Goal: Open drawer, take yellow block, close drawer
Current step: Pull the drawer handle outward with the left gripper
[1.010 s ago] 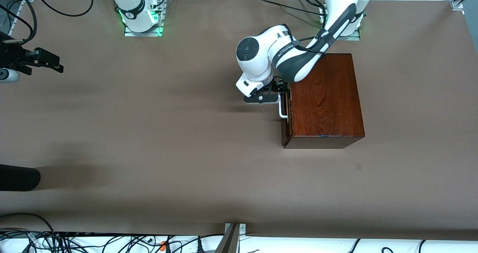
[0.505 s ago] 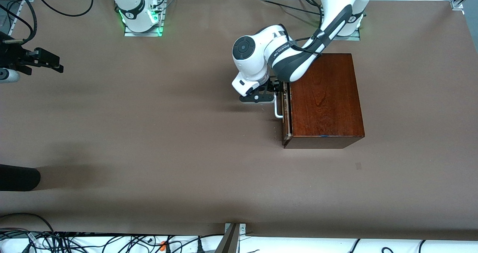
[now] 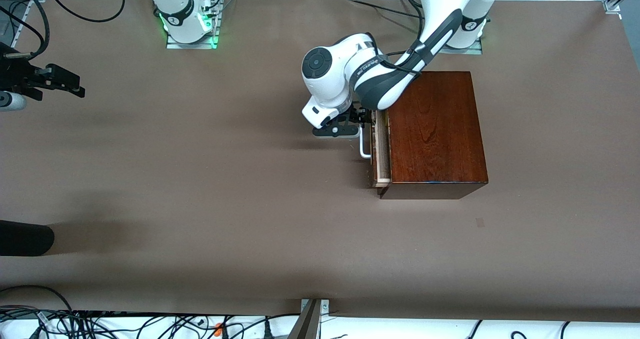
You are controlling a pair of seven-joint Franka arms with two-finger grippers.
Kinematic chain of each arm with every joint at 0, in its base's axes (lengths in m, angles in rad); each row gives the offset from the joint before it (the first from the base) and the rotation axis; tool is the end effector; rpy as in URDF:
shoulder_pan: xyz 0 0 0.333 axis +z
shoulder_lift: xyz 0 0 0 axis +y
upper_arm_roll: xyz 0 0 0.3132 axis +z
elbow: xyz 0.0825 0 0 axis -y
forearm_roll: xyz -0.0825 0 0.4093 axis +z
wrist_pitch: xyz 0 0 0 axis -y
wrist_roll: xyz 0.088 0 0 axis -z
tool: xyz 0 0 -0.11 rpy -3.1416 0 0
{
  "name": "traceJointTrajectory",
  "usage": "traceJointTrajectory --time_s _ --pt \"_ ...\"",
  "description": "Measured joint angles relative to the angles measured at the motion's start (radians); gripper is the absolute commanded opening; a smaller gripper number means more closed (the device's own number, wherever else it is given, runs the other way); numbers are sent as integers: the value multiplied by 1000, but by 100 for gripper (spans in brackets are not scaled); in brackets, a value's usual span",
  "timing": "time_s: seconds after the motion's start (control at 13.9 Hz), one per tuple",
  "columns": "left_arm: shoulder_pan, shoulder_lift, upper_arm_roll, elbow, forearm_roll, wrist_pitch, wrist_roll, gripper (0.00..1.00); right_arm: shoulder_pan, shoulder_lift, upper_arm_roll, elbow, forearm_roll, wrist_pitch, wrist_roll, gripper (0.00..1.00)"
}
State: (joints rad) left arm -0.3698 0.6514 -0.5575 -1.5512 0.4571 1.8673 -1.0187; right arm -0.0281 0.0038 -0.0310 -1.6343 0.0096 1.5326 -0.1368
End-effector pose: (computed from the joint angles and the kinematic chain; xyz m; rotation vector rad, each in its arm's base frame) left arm 0.4799 -0.4990 0.2752 -2.9100 0.0565 0.0825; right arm 0.5726 -0.0328 0.5820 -3.1153 -0.1209 0.1624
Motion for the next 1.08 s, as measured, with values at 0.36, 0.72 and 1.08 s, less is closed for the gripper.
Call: traceJointTrajectory --time_s 0.36,0.72,1.08 --pt "-43 52 6 81 2 -16 -23 100 0 0 0 0 0 0 0 100" --pt "-88 102 14 165 2 -29 -39 100 0 0 0 0 0 -2 0 100" --pt "-114 138 17 218 2 -1 -50 100 0 0 -1 0 0 -3 0 100"
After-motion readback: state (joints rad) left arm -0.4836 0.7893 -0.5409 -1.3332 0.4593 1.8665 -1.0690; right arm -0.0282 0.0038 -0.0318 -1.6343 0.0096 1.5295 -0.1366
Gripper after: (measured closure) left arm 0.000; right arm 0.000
